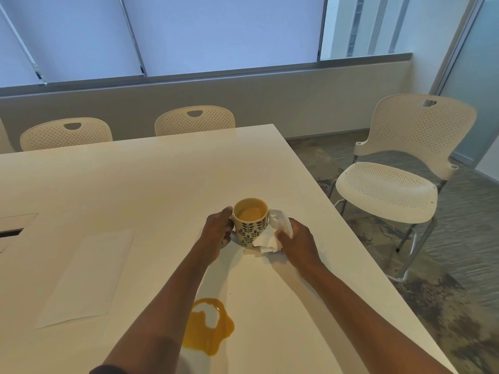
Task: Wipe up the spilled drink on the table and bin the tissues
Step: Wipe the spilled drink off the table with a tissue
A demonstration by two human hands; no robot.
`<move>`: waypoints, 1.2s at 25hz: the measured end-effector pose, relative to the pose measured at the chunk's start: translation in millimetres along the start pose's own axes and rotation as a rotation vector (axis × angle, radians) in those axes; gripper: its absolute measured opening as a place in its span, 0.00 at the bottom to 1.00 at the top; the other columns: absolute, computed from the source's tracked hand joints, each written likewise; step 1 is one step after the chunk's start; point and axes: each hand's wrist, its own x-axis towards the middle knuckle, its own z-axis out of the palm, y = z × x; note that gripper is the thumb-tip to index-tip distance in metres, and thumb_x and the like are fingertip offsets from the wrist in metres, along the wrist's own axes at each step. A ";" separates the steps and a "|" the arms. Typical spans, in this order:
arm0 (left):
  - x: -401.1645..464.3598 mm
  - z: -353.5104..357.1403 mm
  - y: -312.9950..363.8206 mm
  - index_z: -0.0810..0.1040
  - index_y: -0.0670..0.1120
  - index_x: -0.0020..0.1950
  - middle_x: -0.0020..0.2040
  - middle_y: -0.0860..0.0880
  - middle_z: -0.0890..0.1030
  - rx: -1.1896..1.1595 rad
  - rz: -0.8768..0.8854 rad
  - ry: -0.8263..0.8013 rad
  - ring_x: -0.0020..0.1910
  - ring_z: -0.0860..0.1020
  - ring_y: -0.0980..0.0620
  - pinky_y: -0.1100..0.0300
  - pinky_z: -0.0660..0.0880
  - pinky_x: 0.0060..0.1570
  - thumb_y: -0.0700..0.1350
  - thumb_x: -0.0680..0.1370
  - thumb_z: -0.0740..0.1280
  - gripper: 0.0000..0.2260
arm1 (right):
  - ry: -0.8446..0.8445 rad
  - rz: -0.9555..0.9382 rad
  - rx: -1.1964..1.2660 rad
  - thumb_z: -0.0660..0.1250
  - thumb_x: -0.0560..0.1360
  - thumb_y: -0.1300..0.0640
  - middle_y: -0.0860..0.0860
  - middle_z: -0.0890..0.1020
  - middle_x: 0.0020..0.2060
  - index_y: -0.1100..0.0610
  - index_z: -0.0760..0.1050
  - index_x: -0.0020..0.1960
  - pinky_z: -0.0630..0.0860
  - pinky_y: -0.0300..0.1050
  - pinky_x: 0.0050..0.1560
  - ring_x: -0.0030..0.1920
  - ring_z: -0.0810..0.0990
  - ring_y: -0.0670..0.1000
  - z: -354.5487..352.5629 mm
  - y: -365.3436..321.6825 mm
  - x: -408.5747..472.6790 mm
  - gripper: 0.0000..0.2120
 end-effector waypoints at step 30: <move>-35.2 -1.2 69.4 0.73 0.42 0.46 0.32 0.48 0.64 -0.113 0.168 -0.026 0.29 0.60 0.53 0.64 0.58 0.23 0.45 0.80 0.58 0.08 | -0.072 0.136 0.877 0.57 0.81 0.65 0.54 0.81 0.58 0.54 0.73 0.68 0.82 0.47 0.49 0.58 0.80 0.54 21.6 -20.9 10.2 0.18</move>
